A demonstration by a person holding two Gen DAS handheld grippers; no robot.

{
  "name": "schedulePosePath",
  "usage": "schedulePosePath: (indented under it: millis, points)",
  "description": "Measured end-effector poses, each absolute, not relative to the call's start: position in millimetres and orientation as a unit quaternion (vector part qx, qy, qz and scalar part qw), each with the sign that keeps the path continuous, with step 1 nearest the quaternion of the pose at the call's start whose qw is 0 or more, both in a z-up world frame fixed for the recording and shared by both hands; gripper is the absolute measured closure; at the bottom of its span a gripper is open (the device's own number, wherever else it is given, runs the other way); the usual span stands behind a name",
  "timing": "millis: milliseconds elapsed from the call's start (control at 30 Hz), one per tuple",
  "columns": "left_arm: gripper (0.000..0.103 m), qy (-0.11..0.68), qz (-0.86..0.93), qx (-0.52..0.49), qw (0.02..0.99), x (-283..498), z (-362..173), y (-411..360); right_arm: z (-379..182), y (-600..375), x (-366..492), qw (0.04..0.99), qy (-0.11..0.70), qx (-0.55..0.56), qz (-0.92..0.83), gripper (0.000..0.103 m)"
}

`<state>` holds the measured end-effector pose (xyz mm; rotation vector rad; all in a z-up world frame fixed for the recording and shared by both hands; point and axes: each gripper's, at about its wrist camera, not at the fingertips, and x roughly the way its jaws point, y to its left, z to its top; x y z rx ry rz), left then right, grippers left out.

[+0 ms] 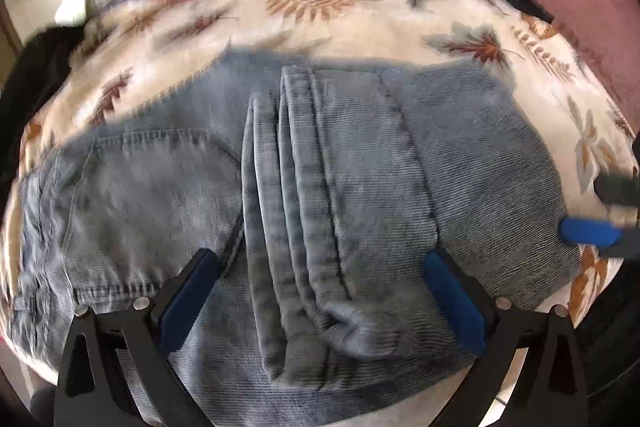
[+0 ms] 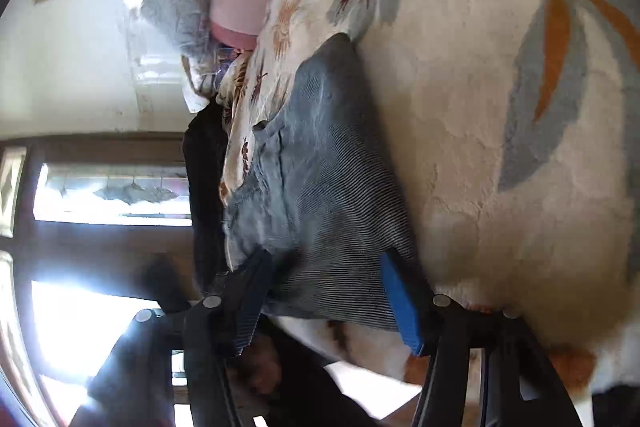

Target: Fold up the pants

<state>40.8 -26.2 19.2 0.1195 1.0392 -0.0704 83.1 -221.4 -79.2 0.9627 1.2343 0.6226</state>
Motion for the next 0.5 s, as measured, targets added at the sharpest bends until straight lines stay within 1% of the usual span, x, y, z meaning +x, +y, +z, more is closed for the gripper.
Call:
schedulePosePath:
  millis: [67, 100, 133, 200, 267, 333, 367, 400, 433, 467, 500]
  points:
    - [0.000, 0.490, -0.033, 0.054, 0.870, 40.7, 30.7, -28.3, -58.7, -222.1, 97.0, 0.693, 0.525, 0.405, 0.283, 0.041]
    - [0.000, 0.474, -0.037, 0.048, 0.878, 39.5, 39.3, -29.3, -51.1, -224.5, 106.8, 0.698, 0.522, 0.402, 0.281, 0.041]
    - [0.000, 0.451, -0.042, 0.046, 0.890, 37.7, 49.7, -32.2, -46.9, -224.1, 121.5, 0.707, 0.520, 0.395, 0.272, 0.041]
    - [0.000, 0.435, -0.057, 0.055, 0.897, 39.0, 55.1, -39.6, -45.8, -222.5, 148.4, 0.722, 0.525, 0.372, 0.255, 0.041]
    - [0.000, 0.447, -0.061, 0.065, 0.890, 45.0, 44.8, -44.8, -54.7, -228.1, 173.3, 0.720, 0.545, 0.361, 0.234, 0.041]
    - [0.000, 0.470, -0.057, 0.069, 0.878, 52.1, 26.8, -45.1, -70.8, -218.3, 195.1, 0.708, 0.570, 0.347, 0.230, 0.044]
    - [0.000, 0.488, -0.053, 0.064, 0.869, 56.3, 14.8, -42.6, -78.0, -215.2, 199.0, 0.703, 0.582, 0.334, 0.235, 0.054]
    - [0.000, 0.491, -0.058, 0.045, 0.868, 56.5, 8.3, -37.1, -84.7, -209.3, 202.2, 0.703, 0.593, 0.315, 0.234, 0.066]
    - [0.000, 0.481, -0.061, 0.035, 0.874, 54.0, 8.9, -34.3, -88.1, -201.7, 205.6, 0.712, 0.596, 0.295, 0.227, 0.073]
    - [0.000, 0.479, -0.064, 0.040, 0.875, 53.4, 8.6, -34.4, -86.7, -199.8, 205.8, 0.719, 0.595, 0.283, 0.221, 0.085]
    - [0.000, 0.476, -0.066, 0.046, 0.876, 52.9, 8.5, -35.2, -82.9, -198.6, 203.6, 0.729, 0.591, 0.267, 0.217, 0.091]
